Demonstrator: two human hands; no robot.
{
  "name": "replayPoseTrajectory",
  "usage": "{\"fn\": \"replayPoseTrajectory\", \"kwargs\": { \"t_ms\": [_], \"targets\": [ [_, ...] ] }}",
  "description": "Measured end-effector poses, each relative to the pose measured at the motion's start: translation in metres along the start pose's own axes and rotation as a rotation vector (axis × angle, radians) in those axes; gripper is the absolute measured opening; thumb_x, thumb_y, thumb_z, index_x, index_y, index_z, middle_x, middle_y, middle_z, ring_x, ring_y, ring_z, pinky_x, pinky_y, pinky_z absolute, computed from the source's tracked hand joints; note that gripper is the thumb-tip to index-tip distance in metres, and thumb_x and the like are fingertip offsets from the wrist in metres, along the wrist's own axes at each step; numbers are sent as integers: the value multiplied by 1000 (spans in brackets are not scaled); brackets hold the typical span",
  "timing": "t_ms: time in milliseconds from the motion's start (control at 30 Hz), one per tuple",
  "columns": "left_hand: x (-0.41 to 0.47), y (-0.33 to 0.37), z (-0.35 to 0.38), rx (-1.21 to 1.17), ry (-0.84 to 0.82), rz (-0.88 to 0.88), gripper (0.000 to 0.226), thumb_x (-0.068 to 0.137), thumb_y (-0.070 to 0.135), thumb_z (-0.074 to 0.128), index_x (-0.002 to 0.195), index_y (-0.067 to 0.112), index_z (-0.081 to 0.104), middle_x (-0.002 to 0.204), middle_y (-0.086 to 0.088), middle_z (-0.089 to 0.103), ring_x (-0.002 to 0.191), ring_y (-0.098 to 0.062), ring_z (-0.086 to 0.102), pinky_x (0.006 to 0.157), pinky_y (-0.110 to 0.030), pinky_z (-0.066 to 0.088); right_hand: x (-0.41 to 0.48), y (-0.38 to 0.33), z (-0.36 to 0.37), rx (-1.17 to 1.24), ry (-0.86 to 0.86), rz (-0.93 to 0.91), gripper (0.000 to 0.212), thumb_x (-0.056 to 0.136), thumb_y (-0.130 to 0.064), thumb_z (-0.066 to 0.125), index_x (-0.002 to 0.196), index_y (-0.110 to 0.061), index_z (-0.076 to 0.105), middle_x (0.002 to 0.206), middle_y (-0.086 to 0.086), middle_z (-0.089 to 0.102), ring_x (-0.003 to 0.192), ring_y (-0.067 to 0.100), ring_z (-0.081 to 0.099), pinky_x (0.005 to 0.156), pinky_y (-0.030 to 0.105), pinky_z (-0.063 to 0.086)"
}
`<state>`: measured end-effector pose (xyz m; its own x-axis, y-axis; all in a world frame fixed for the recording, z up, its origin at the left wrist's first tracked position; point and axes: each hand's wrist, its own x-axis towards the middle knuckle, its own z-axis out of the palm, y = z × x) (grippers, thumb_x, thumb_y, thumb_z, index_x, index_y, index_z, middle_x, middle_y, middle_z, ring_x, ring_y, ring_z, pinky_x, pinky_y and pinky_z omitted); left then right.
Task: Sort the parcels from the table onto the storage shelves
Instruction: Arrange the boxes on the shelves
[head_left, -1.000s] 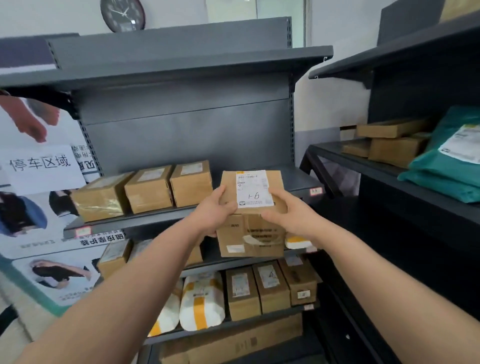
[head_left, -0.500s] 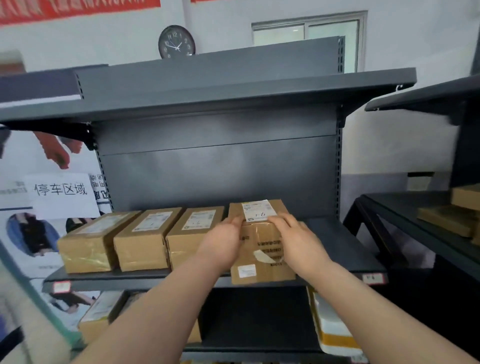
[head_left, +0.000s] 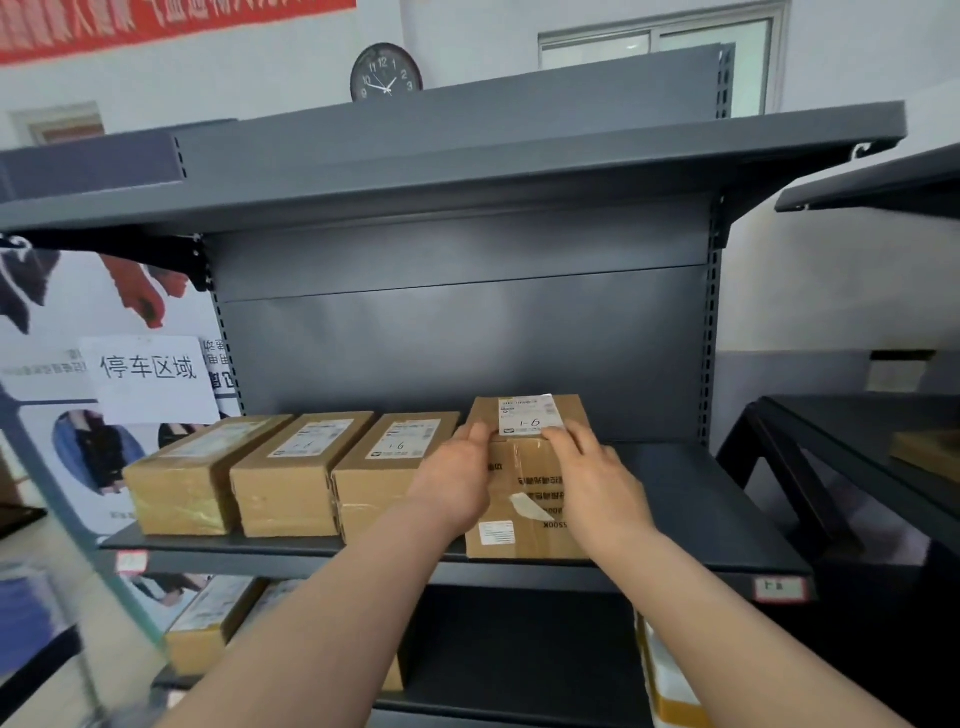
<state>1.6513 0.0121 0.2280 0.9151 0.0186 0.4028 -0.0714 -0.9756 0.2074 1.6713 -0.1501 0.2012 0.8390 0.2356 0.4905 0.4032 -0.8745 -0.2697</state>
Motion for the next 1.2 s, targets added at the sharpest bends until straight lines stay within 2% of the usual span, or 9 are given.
{"fn": "replayPoseTrajectory", "kwargs": {
  "t_ms": [100, 167, 233, 500, 733, 833, 933, 1033, 1200],
  "targets": [
    [-6, 0, -3, 71, -22, 22, 75, 90, 6, 59, 151, 23, 20, 157, -2, 24, 146, -25, 20, 117, -41, 26, -2, 2, -5, -1, -74, -14, 84, 85, 1, 54, 149, -35, 12, 160, -5, 2, 142, 32, 21, 104, 45, 37],
    [-11, 0, -6, 114, -2, 69, 81, 92, 12, 60, 155, 23, 9, 163, -1, 6, 150, -24, 3, 121, -44, 14, -8, 6, -11, -27, -106, -19, 89, 91, -8, 55, 151, -38, -4, 161, -7, -9, 147, 30, 1, 114, 49, 21],
    [-17, 2, -9, 123, 45, 140, 81, 94, 14, 57, 155, 22, 4, 163, 1, 1, 150, -22, -2, 122, -44, 10, -19, 11, -16, -60, -86, -6, 87, 95, -22, 53, 150, -36, -12, 161, -5, -10, 148, 27, -4, 116, 49, 15],
    [-57, 30, -15, 120, -17, 499, 69, 91, 16, 61, 150, 13, 26, 161, -7, 16, 149, -23, 7, 120, -40, 9, -107, 9, -35, -282, -173, 256, 66, 98, -40, 44, 153, -22, 11, 162, 0, 2, 148, 28, -3, 117, 49, 14],
    [-139, 42, -6, 145, -287, 841, 64, 95, 22, 56, 151, 13, 26, 159, -8, 20, 148, -25, 13, 119, -42, 16, -234, -32, -55, -321, -234, 525, 57, 98, -41, 43, 150, -25, 26, 161, 0, 11, 148, 26, -3, 117, 49, 10],
    [-182, 51, -1, 126, -367, 965, 58, 92, 28, 59, 143, 13, 38, 148, -8, 37, 139, -27, 30, 114, -43, 27, -302, -56, -66, -358, -235, 646, 56, 98, -41, 44, 149, -24, 29, 160, 1, 16, 148, 26, 0, 117, 49, 12],
    [-232, 65, 6, 54, -480, 1072, 54, 90, 28, 61, 140, 14, 44, 140, -7, 44, 131, -26, 40, 109, -41, 34, -375, -81, -79, -396, -288, 804, 54, 99, -42, 42, 148, -22, 30, 156, 3, 26, 146, 27, 14, 114, 47, 22],
    [-286, 84, 11, 25, -627, 1184, 55, 91, 28, 60, 143, 16, 44, 147, -3, 39, 135, -24, 37, 110, -37, 34, -447, -106, -94, -394, -339, 978, 49, 98, -44, 42, 142, -22, 38, 145, 4, 43, 133, 26, 38, 103, 44, 36],
    [-385, 127, -1, -2, -723, 1383, 57, 94, 29, 57, 147, 19, 38, 153, -2, 34, 137, -23, 35, 111, -40, 34, -560, -151, -124, -390, -335, 1219, 47, 99, -43, 40, 140, -21, 39, 139, 5, 47, 123, 28, 46, 96, 42, 41]
  ]
}}
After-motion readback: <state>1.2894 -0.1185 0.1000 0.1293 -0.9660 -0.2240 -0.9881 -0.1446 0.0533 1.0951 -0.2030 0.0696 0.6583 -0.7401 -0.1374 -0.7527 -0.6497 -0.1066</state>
